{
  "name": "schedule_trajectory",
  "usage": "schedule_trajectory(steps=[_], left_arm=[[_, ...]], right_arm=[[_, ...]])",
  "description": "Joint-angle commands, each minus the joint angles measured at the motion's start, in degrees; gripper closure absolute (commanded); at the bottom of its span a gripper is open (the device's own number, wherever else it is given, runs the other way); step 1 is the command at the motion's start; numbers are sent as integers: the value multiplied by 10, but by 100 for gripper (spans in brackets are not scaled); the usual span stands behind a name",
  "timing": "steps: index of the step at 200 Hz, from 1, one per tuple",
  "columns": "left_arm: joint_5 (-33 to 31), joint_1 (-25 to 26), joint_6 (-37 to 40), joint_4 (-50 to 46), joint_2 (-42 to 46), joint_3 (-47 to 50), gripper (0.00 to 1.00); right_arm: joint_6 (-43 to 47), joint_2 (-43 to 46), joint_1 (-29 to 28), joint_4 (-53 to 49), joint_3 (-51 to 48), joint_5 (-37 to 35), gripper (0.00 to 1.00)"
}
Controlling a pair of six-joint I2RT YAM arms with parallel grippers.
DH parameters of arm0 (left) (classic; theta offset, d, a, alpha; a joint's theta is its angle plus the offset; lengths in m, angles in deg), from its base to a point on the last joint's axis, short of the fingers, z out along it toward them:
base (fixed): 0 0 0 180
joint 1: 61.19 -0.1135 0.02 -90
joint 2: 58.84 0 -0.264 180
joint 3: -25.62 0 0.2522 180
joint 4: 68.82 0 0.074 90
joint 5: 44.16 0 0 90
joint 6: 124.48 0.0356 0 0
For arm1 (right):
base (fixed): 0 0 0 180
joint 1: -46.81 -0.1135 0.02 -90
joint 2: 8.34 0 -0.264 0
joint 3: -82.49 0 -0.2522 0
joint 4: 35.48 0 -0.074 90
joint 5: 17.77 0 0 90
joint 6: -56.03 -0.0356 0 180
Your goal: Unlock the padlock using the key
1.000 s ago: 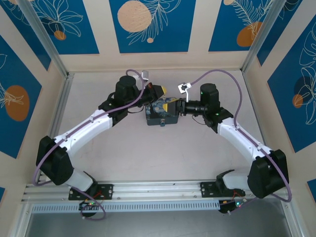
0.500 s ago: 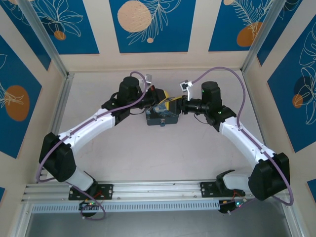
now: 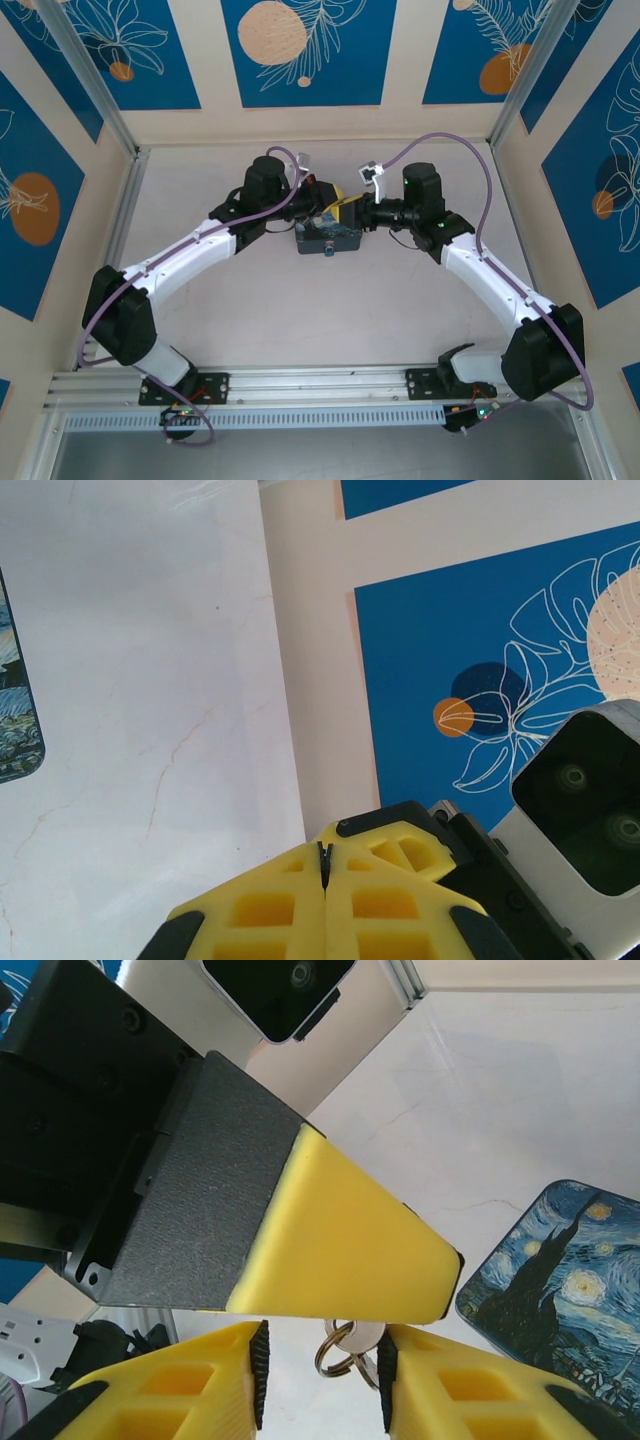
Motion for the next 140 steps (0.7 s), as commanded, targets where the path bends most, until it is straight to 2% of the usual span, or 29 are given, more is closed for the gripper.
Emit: schedule_trajectory(steps=[1, 68, 140], left_arm=[[14, 9, -6, 8, -8, -15, 100], [13, 13, -7, 6, -9, -19, 100], [9, 16, -10, 7, -18, -24, 100]], right_arm=[[14, -2, -2, -13, 8, -3, 67], [7, -5, 6, -10, 7, -11, 77], [-11, -5, 9, -4, 6, -11, 98]])
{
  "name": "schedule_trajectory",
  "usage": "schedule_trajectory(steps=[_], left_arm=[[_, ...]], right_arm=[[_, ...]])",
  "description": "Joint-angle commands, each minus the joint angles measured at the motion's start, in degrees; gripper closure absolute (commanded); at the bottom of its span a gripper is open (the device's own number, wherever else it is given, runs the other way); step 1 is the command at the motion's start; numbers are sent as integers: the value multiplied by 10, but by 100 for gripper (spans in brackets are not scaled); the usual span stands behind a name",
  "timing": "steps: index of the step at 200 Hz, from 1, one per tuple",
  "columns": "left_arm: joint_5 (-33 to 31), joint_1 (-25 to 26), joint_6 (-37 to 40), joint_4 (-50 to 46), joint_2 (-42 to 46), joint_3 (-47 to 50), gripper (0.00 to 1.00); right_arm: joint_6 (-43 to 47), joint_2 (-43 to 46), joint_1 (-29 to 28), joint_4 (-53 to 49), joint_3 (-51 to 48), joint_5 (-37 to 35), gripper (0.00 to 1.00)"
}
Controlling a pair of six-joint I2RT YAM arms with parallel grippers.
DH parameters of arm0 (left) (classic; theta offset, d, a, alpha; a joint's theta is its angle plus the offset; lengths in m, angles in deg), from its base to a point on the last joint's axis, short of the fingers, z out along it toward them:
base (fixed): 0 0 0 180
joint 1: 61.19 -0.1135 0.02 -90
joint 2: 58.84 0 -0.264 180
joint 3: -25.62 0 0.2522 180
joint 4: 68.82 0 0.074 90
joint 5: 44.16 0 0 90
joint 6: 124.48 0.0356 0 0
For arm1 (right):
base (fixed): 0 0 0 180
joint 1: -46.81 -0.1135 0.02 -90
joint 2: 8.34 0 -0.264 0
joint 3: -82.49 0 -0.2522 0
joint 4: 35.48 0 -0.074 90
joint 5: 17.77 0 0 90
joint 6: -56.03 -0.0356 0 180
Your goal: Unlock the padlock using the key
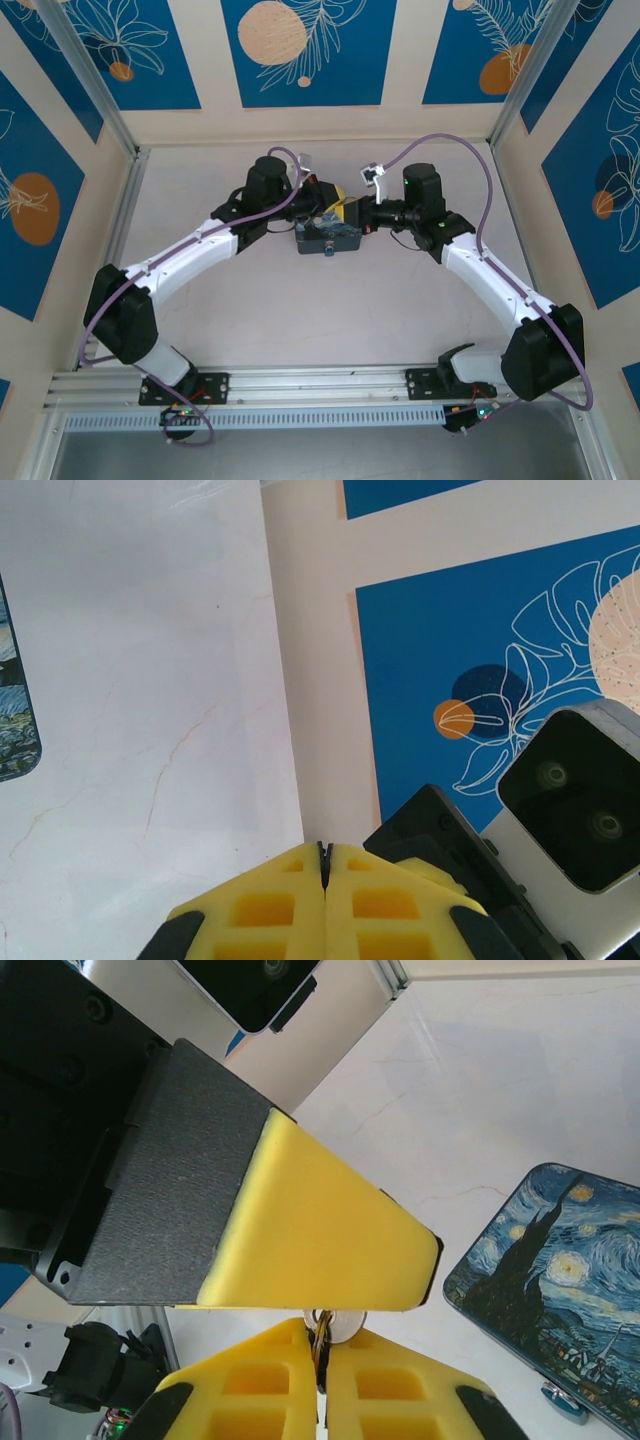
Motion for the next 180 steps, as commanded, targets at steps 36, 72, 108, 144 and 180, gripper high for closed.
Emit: schedule_trajectory(steps=[36, 72, 108, 144, 180], left_arm=[[-24, 7, 11, -15, -15, -33, 67], [-62, -27, 37, -53, 3, -33, 24], [-87, -40, 33, -45, 38, 15, 13], [-87, -39, -27, 46, 55, 96, 17], [-101, -32, -83, 128, 58, 147, 36]], right_arm=[[-57, 3, 7, 21, -8, -1, 100], [-181, 18, 33, 35, -40, -46, 100], [-353, 42, 53, 84, -94, -113, 100], [-523, 59, 14, 123, -131, -234, 100], [-612, 64, -68, 113, -133, -396, 100]])
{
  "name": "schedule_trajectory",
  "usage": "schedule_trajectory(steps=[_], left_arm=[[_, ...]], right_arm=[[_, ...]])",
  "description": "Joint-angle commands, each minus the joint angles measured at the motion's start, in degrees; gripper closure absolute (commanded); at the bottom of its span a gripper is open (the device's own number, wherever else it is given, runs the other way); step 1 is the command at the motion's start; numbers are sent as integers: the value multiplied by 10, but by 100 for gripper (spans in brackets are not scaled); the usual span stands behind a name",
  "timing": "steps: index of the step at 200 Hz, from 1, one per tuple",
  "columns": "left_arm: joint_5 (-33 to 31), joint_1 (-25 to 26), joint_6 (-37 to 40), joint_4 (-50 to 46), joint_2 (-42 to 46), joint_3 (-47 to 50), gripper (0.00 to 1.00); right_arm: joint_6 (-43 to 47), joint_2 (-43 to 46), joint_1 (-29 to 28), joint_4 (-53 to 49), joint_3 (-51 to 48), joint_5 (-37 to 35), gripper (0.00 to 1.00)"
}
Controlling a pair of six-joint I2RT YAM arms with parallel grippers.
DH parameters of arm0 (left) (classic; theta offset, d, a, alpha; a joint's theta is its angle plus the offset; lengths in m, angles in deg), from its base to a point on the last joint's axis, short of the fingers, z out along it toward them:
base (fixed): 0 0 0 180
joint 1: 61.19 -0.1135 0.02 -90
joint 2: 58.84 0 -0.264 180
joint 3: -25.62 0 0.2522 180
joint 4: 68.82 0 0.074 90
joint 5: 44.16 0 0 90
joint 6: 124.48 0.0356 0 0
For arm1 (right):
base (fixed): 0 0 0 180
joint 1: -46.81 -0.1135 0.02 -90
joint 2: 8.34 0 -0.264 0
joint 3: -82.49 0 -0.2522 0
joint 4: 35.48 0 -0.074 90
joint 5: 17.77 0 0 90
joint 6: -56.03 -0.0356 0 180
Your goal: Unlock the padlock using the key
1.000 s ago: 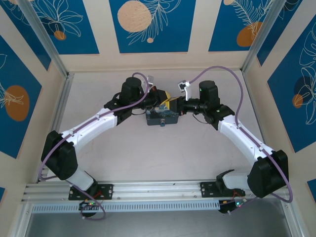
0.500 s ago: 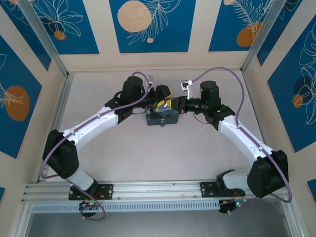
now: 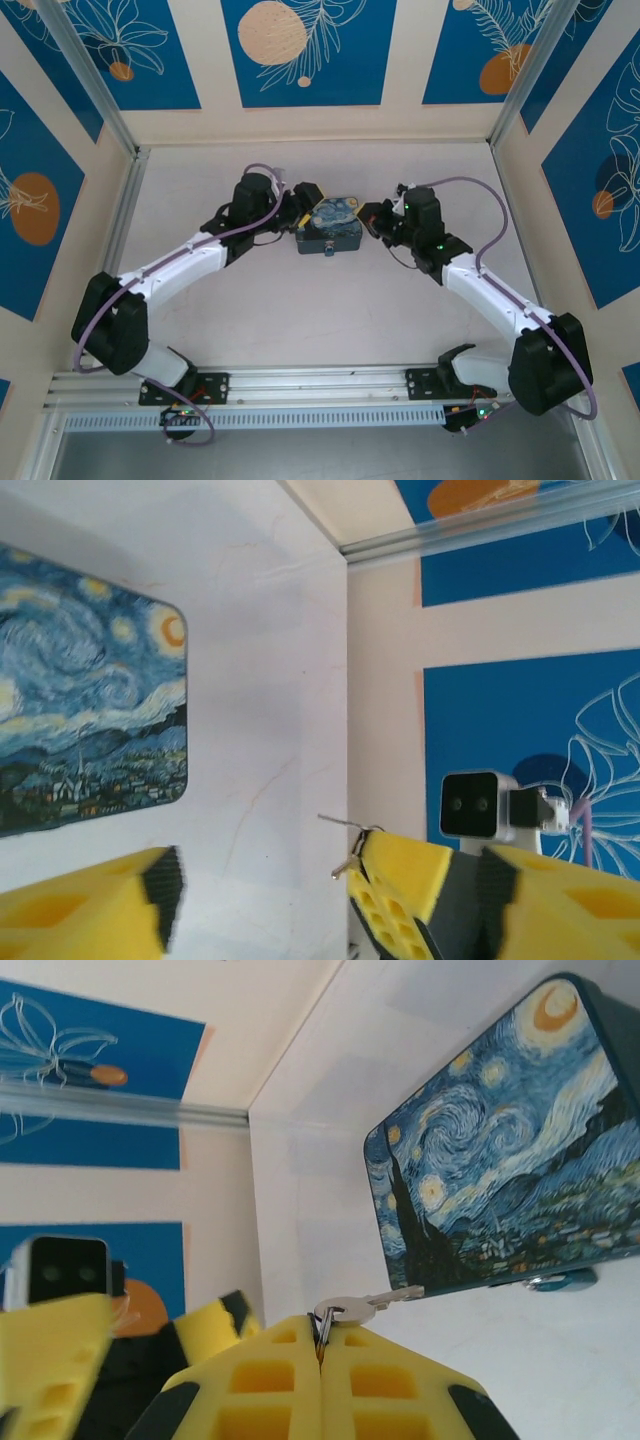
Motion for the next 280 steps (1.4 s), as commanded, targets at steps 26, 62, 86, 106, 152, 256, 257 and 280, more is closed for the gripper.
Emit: schedule_trajectory(steps=[26, 62, 86, 106, 152, 256, 257, 280], left_arm=[[-26, 14, -58, 94, 11, 27, 41], [-27, 17, -74, 106, -2, 32, 51], [-25, 20, -77, 112, -13, 32, 53], [-24, 22, -78, 112, -21, 31, 53], [-23, 26, -81, 117, -43, 28, 55], [-24, 28, -88, 132, -73, 10, 65], [-24, 28, -89, 132, -74, 10, 65], [-25, 28, -92, 137, -76, 9, 72]], right_arm=[[-146, 7, -77, 34, -5, -204, 100], [-168, -33, -84, 54, 15, -198, 100], [-174, -55, -87, 67, 26, -184, 100], [-173, -66, -88, 84, 29, -177, 100], [-175, -81, -90, 101, 38, -169, 100], [-191, -104, -92, 124, 38, -135, 100], [-191, -104, -92, 123, 38, -135, 100], [-195, -104, -92, 124, 32, -134, 100]])
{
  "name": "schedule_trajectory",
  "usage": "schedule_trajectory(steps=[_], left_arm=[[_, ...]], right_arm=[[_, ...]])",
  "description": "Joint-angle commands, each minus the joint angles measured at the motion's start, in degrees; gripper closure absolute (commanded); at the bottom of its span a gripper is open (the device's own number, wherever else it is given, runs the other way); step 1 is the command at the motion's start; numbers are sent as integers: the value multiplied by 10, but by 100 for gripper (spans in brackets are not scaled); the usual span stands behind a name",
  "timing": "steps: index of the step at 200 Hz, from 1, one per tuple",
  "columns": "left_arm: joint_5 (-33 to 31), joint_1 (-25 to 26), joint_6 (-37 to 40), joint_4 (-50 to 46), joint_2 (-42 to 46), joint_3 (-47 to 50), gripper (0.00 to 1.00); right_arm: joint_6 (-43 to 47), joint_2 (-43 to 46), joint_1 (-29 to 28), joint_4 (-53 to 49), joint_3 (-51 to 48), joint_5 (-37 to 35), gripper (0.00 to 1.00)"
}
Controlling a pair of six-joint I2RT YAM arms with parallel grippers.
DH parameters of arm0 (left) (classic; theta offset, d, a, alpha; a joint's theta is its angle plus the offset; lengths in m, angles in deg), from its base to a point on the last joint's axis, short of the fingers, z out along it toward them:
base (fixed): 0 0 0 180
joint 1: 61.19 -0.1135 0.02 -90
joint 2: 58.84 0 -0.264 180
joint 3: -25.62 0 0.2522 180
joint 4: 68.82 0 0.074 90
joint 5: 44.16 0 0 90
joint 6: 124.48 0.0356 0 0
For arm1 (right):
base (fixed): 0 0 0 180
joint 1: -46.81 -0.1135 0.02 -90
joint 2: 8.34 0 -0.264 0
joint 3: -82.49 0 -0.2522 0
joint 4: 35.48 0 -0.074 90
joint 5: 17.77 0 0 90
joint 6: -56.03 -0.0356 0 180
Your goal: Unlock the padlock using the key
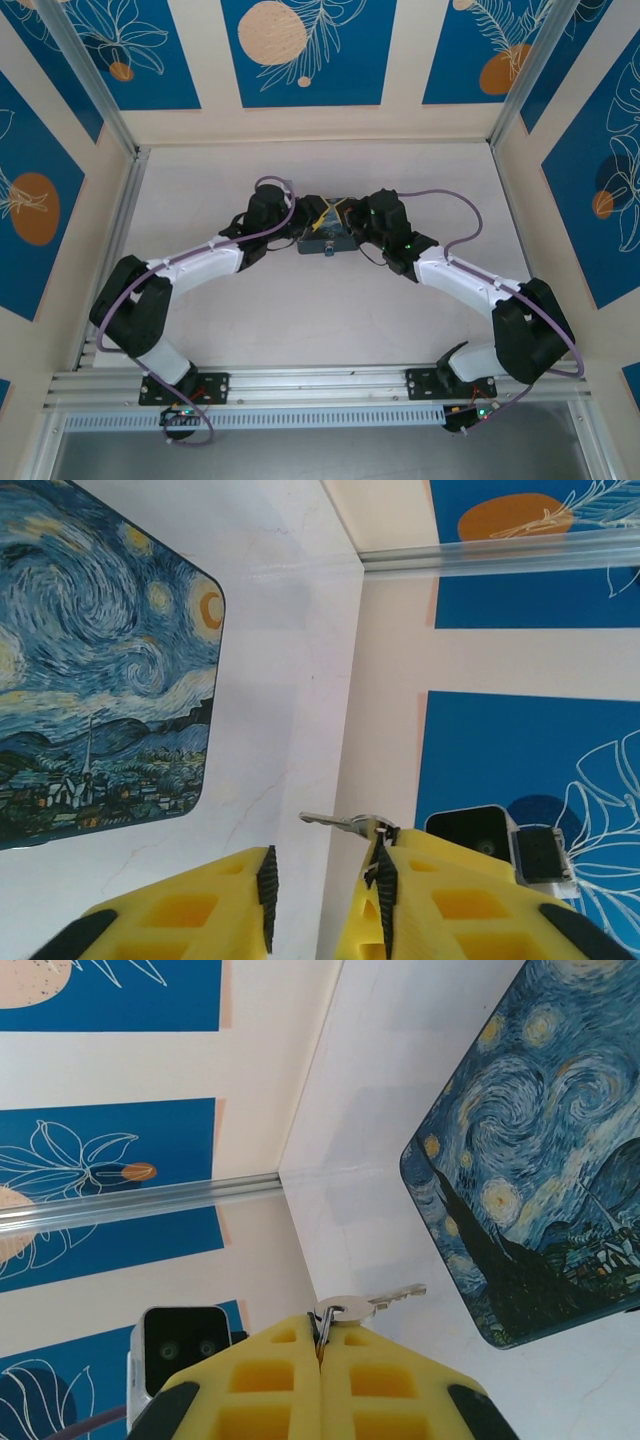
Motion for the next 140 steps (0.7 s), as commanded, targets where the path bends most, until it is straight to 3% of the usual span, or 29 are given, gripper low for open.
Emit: schedule_trajectory(steps=[1, 37, 100, 119, 130, 135, 140], left_arm=[[-3, 5, -4, 21, -7, -18, 72], [-5, 5, -6, 24, -8, -19, 74], [-9, 6, -9, 27, -7, -18, 90], [-9, 6, -9, 28, -8, -17, 100], [-8, 5, -6, 27, -9, -17, 100], [-7, 4, -4, 26, -9, -17, 100], [-7, 5, -1, 24, -8, -16, 100]], right_arm=[[-11, -2, -3, 18, 9, 8, 100], [-19, -5, -3, 23, 2, 10, 100], [-28, -12, -3, 30, -4, 13, 100], [-28, -12, -3, 36, -5, 12, 100], [-24, -9, -2, 37, -6, 13, 100], [-24, -7, -1, 36, -8, 14, 93], [-23, -2, 0, 35, -11, 14, 80]])
